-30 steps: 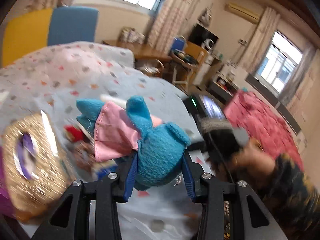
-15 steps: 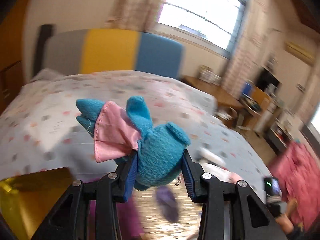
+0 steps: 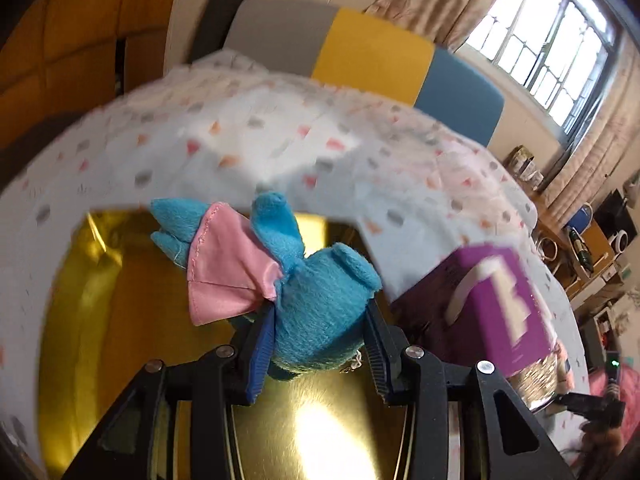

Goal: Organize soft objects
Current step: 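Lower the plush into the gold tray and open the left gripper while the right lifts the beige sock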

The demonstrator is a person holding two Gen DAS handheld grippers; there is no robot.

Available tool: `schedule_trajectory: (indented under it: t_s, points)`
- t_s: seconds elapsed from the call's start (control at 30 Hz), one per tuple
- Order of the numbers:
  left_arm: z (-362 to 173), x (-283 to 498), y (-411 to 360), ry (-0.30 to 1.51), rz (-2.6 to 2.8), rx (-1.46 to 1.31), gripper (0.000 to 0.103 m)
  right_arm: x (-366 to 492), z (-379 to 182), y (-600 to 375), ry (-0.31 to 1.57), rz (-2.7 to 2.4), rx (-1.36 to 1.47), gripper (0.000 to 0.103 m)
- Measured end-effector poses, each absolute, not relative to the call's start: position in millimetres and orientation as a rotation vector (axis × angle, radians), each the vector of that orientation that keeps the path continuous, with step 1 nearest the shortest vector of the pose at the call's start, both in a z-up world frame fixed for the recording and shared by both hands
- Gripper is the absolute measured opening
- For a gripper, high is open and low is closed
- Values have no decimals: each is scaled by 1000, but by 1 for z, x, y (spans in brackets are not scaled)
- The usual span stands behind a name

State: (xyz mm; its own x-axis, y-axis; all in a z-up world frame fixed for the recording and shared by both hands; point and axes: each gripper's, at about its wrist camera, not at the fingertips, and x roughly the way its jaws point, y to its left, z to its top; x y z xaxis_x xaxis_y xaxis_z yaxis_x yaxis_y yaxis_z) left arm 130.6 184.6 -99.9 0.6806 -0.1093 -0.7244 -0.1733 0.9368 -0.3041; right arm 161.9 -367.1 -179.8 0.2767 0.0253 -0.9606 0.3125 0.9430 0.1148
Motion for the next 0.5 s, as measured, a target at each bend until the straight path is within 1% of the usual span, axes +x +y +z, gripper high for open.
schedule_trajectory:
  t_s: [0.1, 0.13, 0.2, 0.27, 0.33, 0.4, 0.5]
  points:
    - [-114, 133, 183, 851, 33, -370, 47, 163, -179, -360, 1287, -203, 279, 26]
    - [-116, 136, 179, 855, 22, -371, 50, 162, -179, -357, 1289, -205, 269, 25]
    - [-117, 139, 176, 851, 14, -373, 52, 160, -177, -351, 1291, -206, 257, 23]
    - [-115, 144, 172, 837, 1, -372, 60, 158, -176, -347, 1293, -212, 252, 21]
    - [-112, 141, 172, 820, -5, -390, 75, 155, -174, -340, 1292, -214, 259, 20]
    - [-105, 138, 175, 805, 20, -396, 85, 150, -173, -335, 1291, -207, 264, 19]
    - [-99, 128, 178, 799, 53, -397, 85, 142, -170, -325, 1286, -200, 271, 18]
